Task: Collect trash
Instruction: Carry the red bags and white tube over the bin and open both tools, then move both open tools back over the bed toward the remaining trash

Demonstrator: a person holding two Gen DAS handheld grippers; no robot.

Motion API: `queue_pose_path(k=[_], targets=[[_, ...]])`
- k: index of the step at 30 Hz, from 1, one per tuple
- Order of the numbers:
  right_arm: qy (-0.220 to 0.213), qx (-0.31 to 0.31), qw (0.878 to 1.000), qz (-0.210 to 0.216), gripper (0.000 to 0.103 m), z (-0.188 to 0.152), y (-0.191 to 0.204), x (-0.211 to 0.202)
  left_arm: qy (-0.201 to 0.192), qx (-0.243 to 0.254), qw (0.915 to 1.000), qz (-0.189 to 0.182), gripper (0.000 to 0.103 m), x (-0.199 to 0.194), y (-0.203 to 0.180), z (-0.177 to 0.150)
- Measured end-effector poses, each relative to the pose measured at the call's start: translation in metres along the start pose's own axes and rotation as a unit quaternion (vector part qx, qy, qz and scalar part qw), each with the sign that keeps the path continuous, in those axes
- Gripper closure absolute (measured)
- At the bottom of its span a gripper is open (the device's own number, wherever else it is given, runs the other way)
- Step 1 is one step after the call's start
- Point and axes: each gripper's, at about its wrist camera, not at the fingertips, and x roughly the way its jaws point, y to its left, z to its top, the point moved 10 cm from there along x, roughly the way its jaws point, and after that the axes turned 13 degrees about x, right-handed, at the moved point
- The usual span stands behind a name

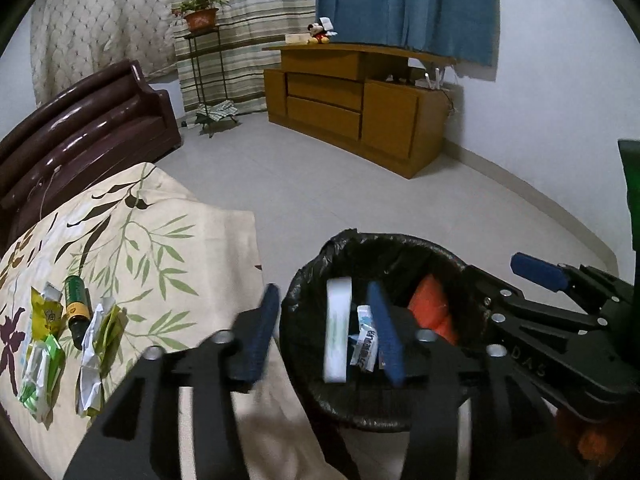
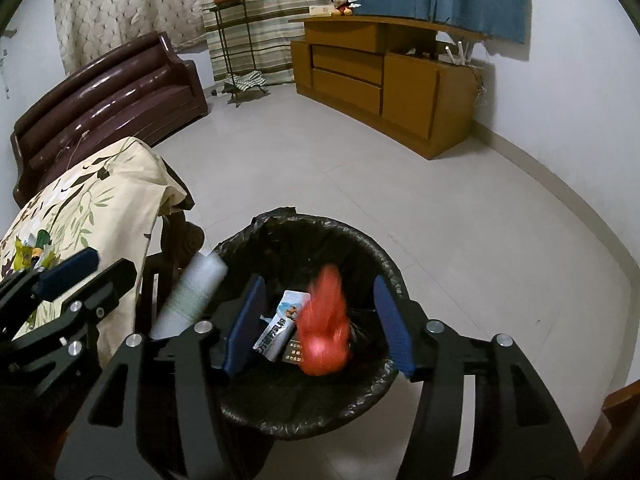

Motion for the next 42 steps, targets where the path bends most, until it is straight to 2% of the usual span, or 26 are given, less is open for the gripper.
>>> queue_pose_path(k=[1,9,11,19,29,42], targets=[[0.0,0.002,1.0,-0.001,0.048,0.0,-0.001,0.0,-0.001,-0.002,1.0,0.003,0.045,0.0,0.001,0.0],[0.001,0.011,1.0,-0.005,0.047,-0.001,-0.004,-0.002,-0.009,-0.01,0.9997,0.019,0.039,-0.01,0.008,0.0],[0.002,0.012,1.0,-0.004,0.047,-0.003,-0.004,-0.004,-0.011,-0.008,0.9995,0.027,0.035,-0.015,0.011,-0.001],[0.011,0.005,1.0,0.007,0.046,-0.014,0.015,-0.008,-0.013,-0.02,0.9986,0.047,0.034,-0.036,0.036,-0.014],[0.02,-0.028,0.999,0.04,0.046,-0.031,0.069,-0.018,-0.004,-0.046,0.9943,0.096,0.033,-0.068,0.093,-0.047],[0.034,-0.086,0.992,0.089,0.046,-0.06,0.159,-0.033,0.017,-0.108,0.9818,0.155,0.033,-0.106,0.178,-0.106]])
